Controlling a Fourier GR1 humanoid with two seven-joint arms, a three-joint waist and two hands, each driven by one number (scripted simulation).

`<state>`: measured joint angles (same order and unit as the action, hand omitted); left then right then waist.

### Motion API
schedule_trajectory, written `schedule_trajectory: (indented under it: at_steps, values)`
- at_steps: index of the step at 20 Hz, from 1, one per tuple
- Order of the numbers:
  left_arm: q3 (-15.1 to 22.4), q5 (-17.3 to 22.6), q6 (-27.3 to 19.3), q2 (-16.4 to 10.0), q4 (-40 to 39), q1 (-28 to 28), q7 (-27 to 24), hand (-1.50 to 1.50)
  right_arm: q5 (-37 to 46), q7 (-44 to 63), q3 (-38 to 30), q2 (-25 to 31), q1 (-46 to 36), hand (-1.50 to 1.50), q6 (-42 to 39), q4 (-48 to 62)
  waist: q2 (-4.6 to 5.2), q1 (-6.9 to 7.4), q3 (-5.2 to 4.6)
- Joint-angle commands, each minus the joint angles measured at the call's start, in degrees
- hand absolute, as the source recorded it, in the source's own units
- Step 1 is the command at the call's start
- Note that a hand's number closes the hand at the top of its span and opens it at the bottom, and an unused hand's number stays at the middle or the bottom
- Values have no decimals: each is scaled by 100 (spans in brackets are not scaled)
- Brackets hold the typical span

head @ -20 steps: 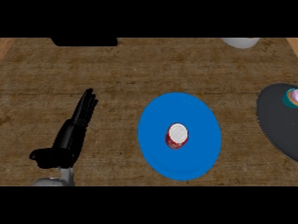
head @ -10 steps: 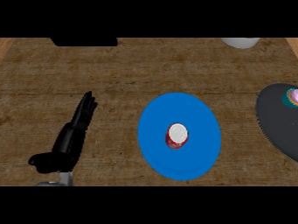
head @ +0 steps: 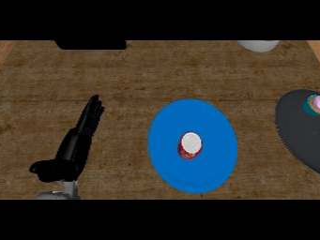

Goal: Pick the cupcake from the plate and place it in the pan

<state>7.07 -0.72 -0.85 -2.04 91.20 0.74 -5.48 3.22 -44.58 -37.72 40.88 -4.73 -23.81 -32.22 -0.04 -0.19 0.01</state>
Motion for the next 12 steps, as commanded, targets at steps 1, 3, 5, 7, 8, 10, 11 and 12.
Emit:
schedule_trajectory:
  at_steps: [1,3,5,7,8,10,11,12]
  values:
    - [90,-95,-99,75,255,-59,197,0,-144,-344,106,-52,433,-150,-462,-404,-5,-2,-2]
    - [-214,124,189,-67,-452,185,-152,0,-213,-357,37,170,335,-150,-398,-237,6,-7,-2]
    - [47,-134,-64,101,-64,40,45,0,-176,-382,204,-51,577,-150,-282,-507,-1,-5,-2]
    - [-90,-24,60,45,-241,-12,-164,0,-302,-144,154,205,536,-150,-431,-393,2,3,-2]
    - [130,-156,68,15,191,-432,-173,0,-195,-250,295,-38,532,-150,-144,-557,-2,19,-1]
    - [121,-122,148,-26,248,-543,-200,0,-372,-238,175,96,774,-150,-267,-749,-5,6,-3]
    - [-128,-49,27,84,-309,522,190,0,-271,-337,265,46,432,-150,-73,-507,7,-7,1]
    - [-205,65,148,11,-223,297,18,0,-179,-297,266,371,190,-150,-13,-164,8,24,3]
